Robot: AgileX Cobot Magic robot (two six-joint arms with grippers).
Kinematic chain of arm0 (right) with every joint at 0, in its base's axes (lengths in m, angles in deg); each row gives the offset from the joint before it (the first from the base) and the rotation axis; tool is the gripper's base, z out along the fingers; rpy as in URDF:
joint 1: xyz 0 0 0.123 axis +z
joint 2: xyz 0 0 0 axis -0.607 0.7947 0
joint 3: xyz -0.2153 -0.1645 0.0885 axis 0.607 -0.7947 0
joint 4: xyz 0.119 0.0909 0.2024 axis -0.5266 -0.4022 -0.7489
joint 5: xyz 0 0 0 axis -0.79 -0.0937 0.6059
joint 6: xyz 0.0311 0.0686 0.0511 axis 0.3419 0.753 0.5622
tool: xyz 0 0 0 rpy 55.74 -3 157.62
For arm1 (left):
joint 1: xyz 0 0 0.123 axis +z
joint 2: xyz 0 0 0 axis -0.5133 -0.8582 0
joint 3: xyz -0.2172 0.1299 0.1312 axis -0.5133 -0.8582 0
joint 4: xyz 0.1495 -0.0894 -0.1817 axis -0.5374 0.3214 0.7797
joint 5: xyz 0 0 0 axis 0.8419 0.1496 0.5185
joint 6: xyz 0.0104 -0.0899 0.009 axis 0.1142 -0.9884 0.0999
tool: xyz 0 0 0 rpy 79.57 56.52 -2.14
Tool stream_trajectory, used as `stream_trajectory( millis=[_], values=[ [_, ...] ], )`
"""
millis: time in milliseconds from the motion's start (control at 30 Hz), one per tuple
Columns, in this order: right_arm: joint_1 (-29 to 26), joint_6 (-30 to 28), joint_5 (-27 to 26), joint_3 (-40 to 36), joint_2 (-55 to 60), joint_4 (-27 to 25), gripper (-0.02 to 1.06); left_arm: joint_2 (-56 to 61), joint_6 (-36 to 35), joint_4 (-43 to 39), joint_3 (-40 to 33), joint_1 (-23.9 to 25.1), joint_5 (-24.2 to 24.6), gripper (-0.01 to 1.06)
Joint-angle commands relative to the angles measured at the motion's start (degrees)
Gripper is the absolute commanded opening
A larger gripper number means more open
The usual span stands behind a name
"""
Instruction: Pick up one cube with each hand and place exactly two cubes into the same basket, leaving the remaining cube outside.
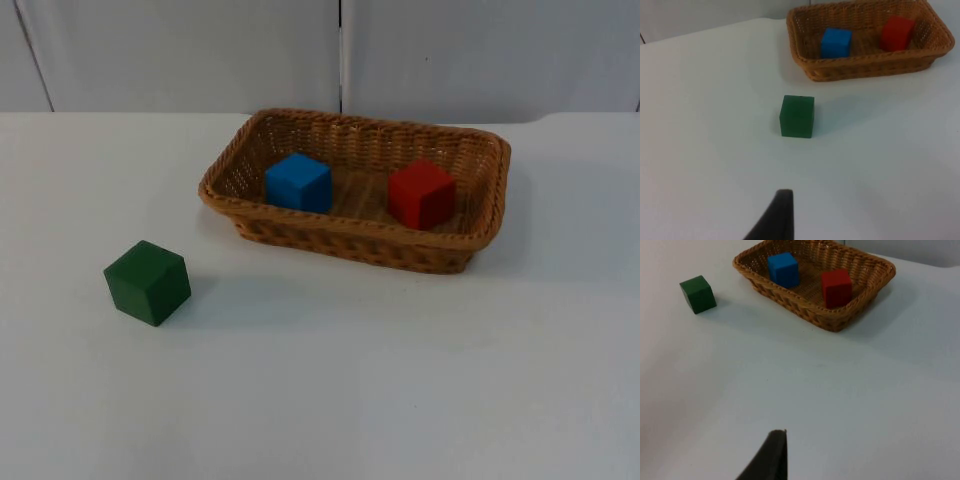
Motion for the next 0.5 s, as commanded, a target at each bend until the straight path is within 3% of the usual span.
stream_trajectory(
  millis=[0,133,467],
  values=[
    [-0.2,0.2,-0.7,-0.3,-0.2,0.0,1.05,0.3,-0.3,-0.4,-0.3,-0.2,0.2,1.05],
    [-0.5,0.2,-0.8,-0.3,-0.2,0.0,1.05,0.3,-0.3,-0.4,-0.3,-0.2,0.2,1.05],
    [-8.9,0.2,-0.8,-0.3,-0.2,0.0,1.05,0.3,-0.3,-0.4,-0.3,-0.2,0.2,1.05]
  ],
)
